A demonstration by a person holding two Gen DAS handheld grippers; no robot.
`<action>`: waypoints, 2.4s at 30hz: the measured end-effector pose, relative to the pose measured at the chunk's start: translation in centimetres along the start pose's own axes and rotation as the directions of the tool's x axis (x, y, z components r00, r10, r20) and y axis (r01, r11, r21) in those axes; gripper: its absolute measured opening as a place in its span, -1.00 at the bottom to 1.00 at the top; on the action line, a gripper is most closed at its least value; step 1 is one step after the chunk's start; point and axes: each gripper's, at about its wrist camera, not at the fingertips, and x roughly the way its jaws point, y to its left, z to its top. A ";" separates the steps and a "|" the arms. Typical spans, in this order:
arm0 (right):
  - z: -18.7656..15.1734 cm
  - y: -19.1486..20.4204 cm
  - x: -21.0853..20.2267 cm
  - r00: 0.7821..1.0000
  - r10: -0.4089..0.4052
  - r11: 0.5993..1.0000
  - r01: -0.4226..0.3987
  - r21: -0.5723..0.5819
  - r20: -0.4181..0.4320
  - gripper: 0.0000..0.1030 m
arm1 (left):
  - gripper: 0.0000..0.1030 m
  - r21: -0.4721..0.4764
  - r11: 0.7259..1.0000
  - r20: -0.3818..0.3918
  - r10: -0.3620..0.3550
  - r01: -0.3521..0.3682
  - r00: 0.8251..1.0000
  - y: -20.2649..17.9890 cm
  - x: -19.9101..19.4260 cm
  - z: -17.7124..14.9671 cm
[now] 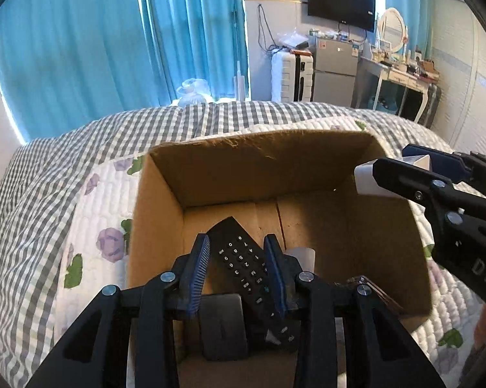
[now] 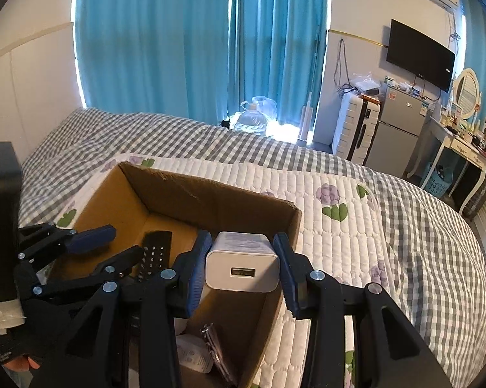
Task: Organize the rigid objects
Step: 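Carry the remote and charger into the cardboard box and open both tools, then withdraw both open tools from the box toward the last items, then grasp the white-and-red bottle with the left tool while the right grasps the white earbud case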
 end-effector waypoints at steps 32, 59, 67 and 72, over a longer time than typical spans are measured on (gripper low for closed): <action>-0.5 0.8 -12.5 0.998 -0.024 0.998 0.021 0.058 0.055 0.46 | 0.67 0.017 0.999 0.146 0.044 -0.047 0.988 1.5 -13.0 -4.1; -15.7 3.9 0.0 0.961 -0.058 0.998 0.058 -0.007 -0.269 0.91 | 1.00 -0.039 0.993 -0.035 0.114 -0.115 0.993 2.8 -4.4 -15.0; -16.5 5.2 3.2 0.956 -0.038 0.999 0.038 -0.004 -0.292 0.72 | 1.00 -0.116 0.987 -0.088 0.098 -0.108 0.991 4.2 -3.9 -15.4; -16.1 4.9 4.0 0.963 -0.012 0.999 0.024 0.041 -0.271 0.27 | 1.00 -0.118 0.987 -0.094 0.098 -0.108 0.991 4.0 -3.9 -15.8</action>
